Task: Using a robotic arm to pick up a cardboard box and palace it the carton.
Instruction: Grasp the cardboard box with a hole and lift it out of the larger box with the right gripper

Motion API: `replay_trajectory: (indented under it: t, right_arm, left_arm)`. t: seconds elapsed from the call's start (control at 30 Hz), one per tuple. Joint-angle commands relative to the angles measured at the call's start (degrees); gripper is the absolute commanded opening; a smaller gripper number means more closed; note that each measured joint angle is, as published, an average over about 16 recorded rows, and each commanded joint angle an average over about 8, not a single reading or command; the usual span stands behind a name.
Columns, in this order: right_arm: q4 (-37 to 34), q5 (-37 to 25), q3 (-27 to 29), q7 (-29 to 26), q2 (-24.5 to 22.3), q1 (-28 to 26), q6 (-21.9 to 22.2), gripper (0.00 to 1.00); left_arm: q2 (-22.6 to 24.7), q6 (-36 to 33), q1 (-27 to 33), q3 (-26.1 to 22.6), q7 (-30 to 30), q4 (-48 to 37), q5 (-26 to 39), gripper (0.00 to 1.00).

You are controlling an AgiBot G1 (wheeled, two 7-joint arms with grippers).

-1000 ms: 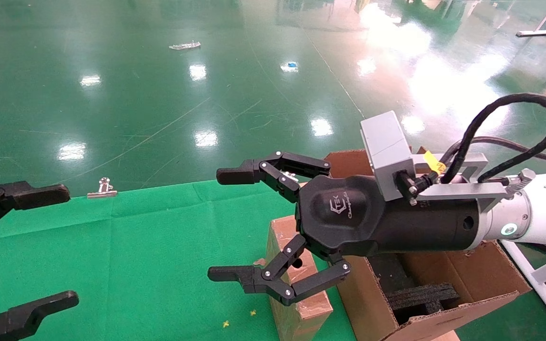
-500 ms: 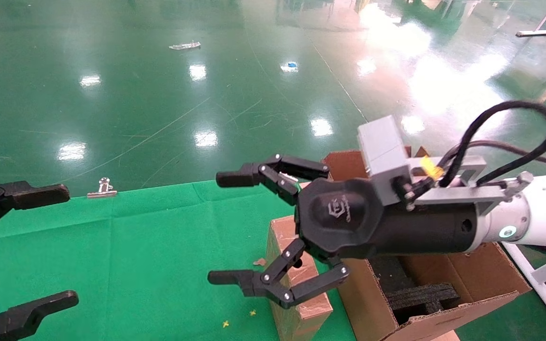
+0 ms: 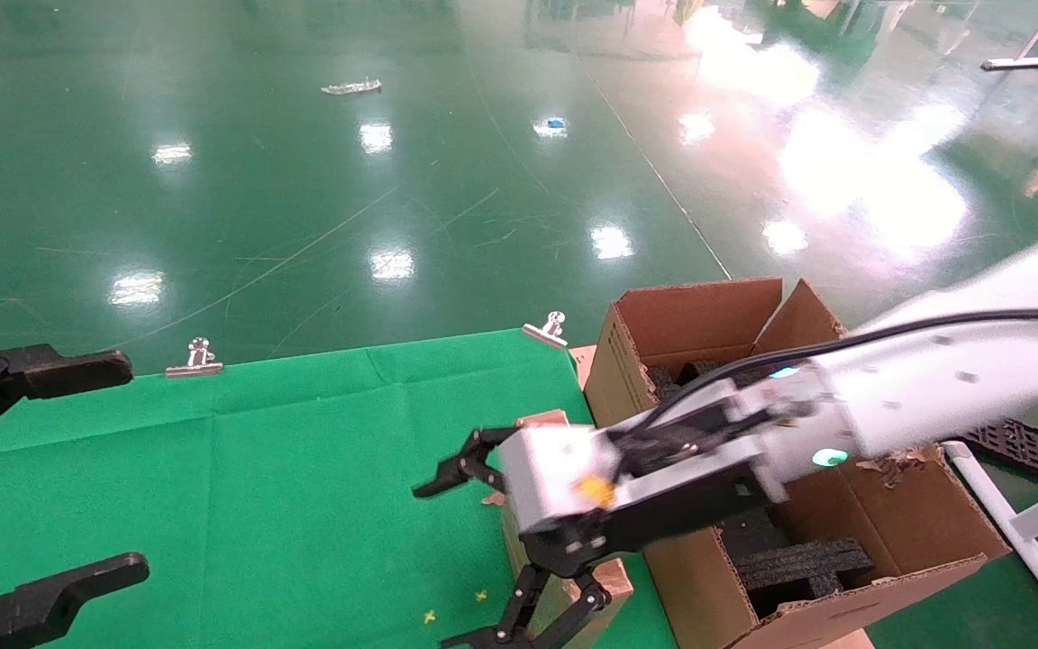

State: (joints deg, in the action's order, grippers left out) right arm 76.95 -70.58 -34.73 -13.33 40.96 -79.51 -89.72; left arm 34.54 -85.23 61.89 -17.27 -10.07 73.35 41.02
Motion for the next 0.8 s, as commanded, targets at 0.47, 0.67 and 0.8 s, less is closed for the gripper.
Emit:
replay_trajectory:
  t: [0.47,0.67,0.8]
  right_arm:
    - [0.2,-9.5,-25.9,-10.3,3.7,-28.4,-1.3,1.0]
    - [0.3,-7.7,-34.4,-14.0,2.2,-35.0,-1.0,1.0]
    - [0.4,-8.2,-40.0,-15.0,2.4,-37.2,-0.7,1.0]
  left_arm:
    - [0.0,0.0,0.0,0.0,0.0,0.0,0.0,1.0]
    - [0.0,0.0,0.0,-0.1,0.0,0.0,0.0,1.0]
    - [0.0,0.0,0.0,-0.1,0.0,0.0,0.0,1.0]
